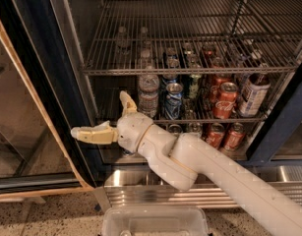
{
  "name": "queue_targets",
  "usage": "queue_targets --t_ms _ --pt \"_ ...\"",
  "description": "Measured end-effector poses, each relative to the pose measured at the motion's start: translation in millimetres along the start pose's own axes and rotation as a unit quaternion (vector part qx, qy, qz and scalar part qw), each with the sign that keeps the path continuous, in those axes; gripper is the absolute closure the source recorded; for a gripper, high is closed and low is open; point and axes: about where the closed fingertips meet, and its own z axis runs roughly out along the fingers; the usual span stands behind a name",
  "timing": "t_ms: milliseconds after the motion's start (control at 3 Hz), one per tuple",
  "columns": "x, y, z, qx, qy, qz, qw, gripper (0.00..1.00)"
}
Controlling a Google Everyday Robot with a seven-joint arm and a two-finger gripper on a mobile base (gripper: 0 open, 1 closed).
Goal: Pick water bottle from middle shelf of fridge
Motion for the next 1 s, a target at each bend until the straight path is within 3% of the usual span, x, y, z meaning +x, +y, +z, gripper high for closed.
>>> queue_targets --t_ms 333,667,1000 --pt "4 12 7 -0.005 0.002 0.012 0.9999 0.00" --pt "7 46 4 -0.006 -0.006 0.015 0.9998 0.00" --pt "7 133 13 -0.055 -0.029 0.059 0.9964 0.00"
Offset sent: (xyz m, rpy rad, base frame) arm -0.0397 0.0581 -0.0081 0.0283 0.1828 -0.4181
